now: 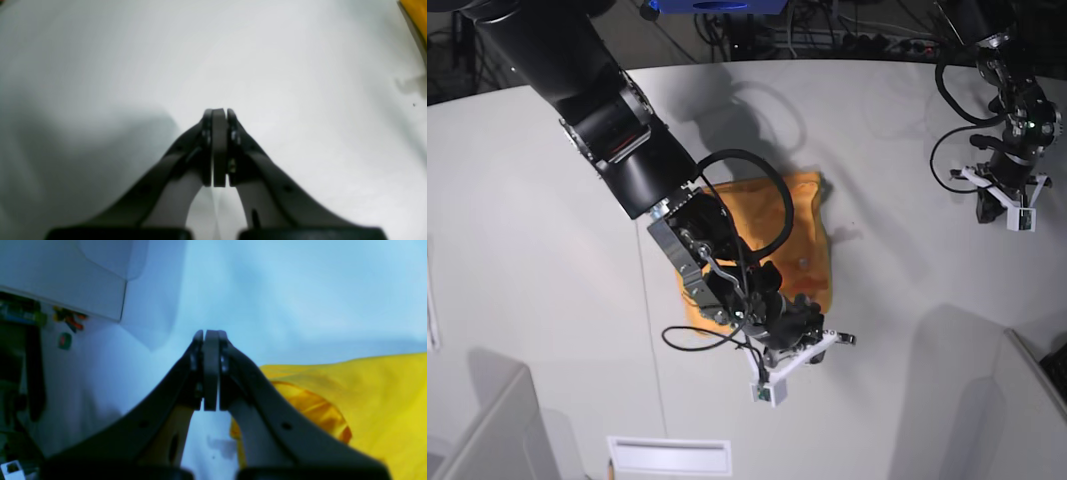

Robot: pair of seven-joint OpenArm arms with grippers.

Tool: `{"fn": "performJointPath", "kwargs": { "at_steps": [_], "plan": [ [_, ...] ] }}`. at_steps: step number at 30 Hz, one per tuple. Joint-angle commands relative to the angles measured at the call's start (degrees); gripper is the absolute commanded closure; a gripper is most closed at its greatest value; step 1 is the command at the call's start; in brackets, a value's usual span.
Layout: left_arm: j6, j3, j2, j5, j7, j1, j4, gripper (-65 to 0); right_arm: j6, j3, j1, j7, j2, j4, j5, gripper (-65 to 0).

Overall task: Fold the T-shirt properly
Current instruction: 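Press and smooth the folded shirt with the right gripper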

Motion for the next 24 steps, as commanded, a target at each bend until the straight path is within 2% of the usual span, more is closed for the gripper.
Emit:
{"fn": "performJointPath", "kwargs": {
  "at_steps": [1,3,5,8,12,16,20,22,24],
  "plan": [
    [-0.03,-0.26,-0.92,-0.68,-1.26,-0.45,1.22,0.0,0.07,0.42,2.53,-1.95,-0.01,1.97,-0.69,0.0],
    [-0.03,-0.26,-0.92,-0.68,-1.26,-0.53,1.39,0.0,-2.39,0.51,1.82,-7.66,1.84,4.78,-3.59,0.0],
    [-0.03,-0.44,-1.01,-0.68,-1.26,-0.45,1.04,0.0,-4.94,0.42,-0.64,-10.83,3.25,8.3,-7.02,0.0],
    [-0.03,-0.7,-1.1,-0.68,-1.26,-0.27,1.22,0.0,-5.47,0.69,-3.71,-14.26,4.57,12.96,-12.82,0.0],
    [-0.03,-0.53,-0.92,-0.68,-1.26,-0.36,1.22,0.0,-5.47,0.69,-5.21,-18.39,5.09,13.57,-17.04,0.0],
    [-0.03,-0.26,-0.75,-0.68,-1.26,-0.36,1.39,0.0,-5.47,0.42,-6.44,-18.21,4.57,13.22,-18.27,0.0],
    [-0.03,-0.26,-0.75,-0.68,-1.26,-0.27,1.39,0.0,-5.47,0.34,-7.14,-17.95,0.96,10.41,-18.54,0.0],
    [-0.03,-0.26,-0.75,-0.68,-1.26,-0.27,1.39,0.0,-4.24,0.34,-6.88,-14.61,-0.45,5.66,-18.54,0.0],
    [-0.03,-0.26,-0.75,-0.68,-1.26,-0.27,1.48,0.0,-0.9,0.34,-5.38,-9.24,-1.06,0.65,-18.19,0.0]
  ]
}}
